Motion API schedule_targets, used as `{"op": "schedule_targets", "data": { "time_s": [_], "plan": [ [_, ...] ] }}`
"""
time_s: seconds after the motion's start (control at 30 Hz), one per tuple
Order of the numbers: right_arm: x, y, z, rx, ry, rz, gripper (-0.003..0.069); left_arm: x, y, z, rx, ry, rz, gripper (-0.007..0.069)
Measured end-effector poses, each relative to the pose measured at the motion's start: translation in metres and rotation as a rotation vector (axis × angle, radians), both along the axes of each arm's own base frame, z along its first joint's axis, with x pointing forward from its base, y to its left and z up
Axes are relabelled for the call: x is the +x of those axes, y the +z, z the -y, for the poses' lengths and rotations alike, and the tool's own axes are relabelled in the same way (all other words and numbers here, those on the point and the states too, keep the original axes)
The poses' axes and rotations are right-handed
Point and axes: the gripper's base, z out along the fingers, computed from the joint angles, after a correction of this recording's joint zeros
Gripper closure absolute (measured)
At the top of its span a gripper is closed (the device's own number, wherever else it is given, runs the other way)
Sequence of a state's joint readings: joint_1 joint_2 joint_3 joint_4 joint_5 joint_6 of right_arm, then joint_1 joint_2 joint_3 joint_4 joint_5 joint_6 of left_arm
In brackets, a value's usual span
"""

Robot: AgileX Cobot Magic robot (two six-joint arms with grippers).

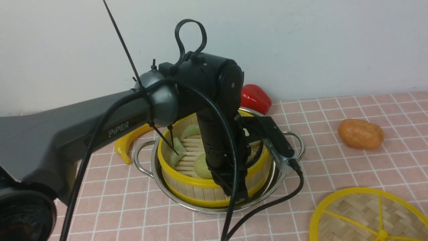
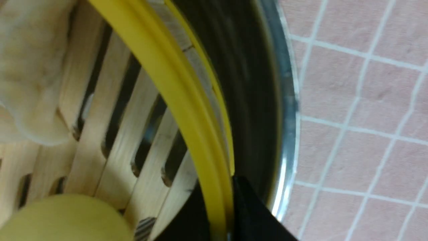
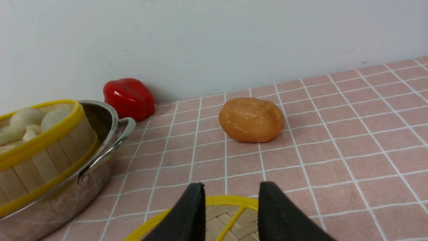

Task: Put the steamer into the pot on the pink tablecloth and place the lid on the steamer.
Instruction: 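Place the bamboo steamer basket with dumplings into the steel pot with the left gripper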

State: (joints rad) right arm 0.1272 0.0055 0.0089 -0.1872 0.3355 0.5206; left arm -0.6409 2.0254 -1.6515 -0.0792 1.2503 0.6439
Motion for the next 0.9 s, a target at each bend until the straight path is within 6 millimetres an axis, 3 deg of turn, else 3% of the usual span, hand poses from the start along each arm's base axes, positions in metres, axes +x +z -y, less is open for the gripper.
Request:
{"op": "schedule_targets", "data": {
  "time_s": [0.27,0.73,0.83,0.9],
  "plan": [
    [0.0,0.0,0.0,0.0,0.0,0.0,0.0416,0.005,0.009,0.004,-0.029,-0.001,0.034,0.0592],
    [0.0,0.0,0.0,0.0,0.0,0.0,0.0416,0.009,-0.017,0.008,0.008,0.006,-0.02,0.0591],
    [0.0,0.0,0.0,0.0,0.0,0.0,0.0416,0.009,-0.019,0.008,0.01,0.015,-0.023,0.055],
    [0.0,0.0,0.0,0.0,0.0,0.0,0.0416,0.009,-0.019,0.008,0.009,0.019,-0.02,0.045]
  ]
}}
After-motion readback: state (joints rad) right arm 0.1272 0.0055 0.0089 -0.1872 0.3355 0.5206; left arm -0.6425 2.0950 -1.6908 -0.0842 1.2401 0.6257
